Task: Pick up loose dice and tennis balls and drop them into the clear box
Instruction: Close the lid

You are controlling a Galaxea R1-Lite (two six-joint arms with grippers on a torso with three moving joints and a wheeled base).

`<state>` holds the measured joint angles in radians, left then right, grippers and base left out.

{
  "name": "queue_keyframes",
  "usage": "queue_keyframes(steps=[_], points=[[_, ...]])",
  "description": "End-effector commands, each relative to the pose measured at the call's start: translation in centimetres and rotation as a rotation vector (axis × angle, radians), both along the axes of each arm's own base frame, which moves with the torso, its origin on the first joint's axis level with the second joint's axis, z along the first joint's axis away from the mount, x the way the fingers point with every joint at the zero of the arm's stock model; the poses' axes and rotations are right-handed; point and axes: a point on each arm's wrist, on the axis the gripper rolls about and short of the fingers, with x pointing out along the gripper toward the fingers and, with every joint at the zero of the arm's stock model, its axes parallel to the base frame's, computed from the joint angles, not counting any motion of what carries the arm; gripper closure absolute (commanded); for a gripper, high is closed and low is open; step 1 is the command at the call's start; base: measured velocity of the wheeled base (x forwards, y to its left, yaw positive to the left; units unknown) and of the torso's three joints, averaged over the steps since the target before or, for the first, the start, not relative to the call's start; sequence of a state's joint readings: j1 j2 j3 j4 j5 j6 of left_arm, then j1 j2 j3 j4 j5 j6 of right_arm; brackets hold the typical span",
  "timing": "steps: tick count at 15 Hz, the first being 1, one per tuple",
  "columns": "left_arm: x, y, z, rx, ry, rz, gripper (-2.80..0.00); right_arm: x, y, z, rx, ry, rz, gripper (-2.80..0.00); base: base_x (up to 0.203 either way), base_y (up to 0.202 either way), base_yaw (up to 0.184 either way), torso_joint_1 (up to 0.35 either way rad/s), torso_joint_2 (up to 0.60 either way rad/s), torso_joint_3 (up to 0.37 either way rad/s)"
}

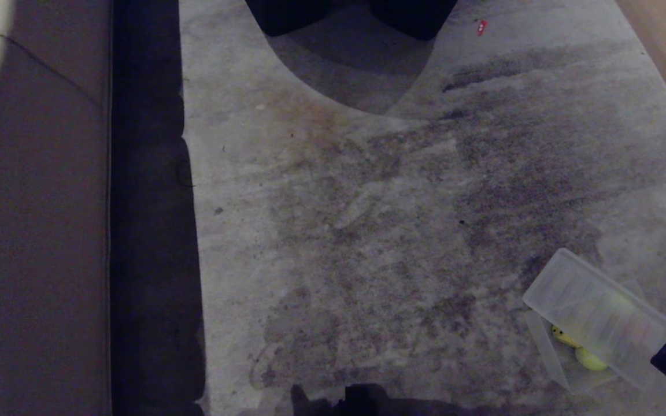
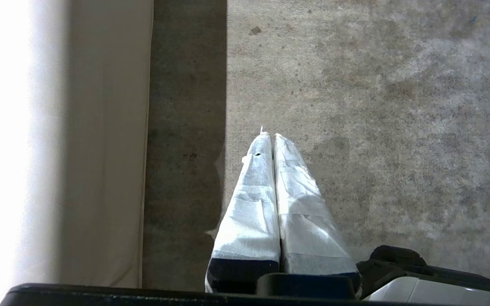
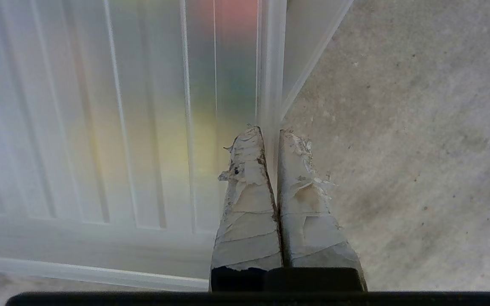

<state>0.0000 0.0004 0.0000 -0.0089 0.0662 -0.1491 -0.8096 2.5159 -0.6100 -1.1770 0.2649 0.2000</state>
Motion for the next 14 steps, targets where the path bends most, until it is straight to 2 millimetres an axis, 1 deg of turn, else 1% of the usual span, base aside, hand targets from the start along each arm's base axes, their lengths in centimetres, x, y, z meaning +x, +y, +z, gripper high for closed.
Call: queue_keyframes(steps=[1,7,8,12,14], points=[[0.0,0.0,0.0,-0.001,0.0,0.001,0.0,0.0,-0.1,-0.9,0.003,0.012,0.006,0.0,0.0,0.0,0.0,0.0,0.0,0.0],[0.0,0.0,0.0,-0.001,0.0,0.001,0.0,-0.6,-1.0,-1.1,-0.03,0.017,0.035,0.0,0.0,0.0,0.0,0.0,0.0,0.0],[0.0,0.0,0.0,-0.001,-0.001,0.001,0.0,-0.8,-1.1,-1.1,-0.037,0.023,0.035,-2.8,0.0,0.0,0.0,0.0,0.0,0.0],[0.0,0.0,0.0,-0.001,-0.001,0.0,0.0,-1.2,-1.7,-1.2,-0.07,0.037,0.043,-2.8,0.0,0.0,0.0,0.0,0.0,0.0],[0.0,0.0,0.0,-0.001,-0.001,0.001,0.0,-1.2,-1.6,-0.5,-0.079,0.028,0.047,-2.8,0.0,0.0,0.0,0.0,0.0,0.0]])
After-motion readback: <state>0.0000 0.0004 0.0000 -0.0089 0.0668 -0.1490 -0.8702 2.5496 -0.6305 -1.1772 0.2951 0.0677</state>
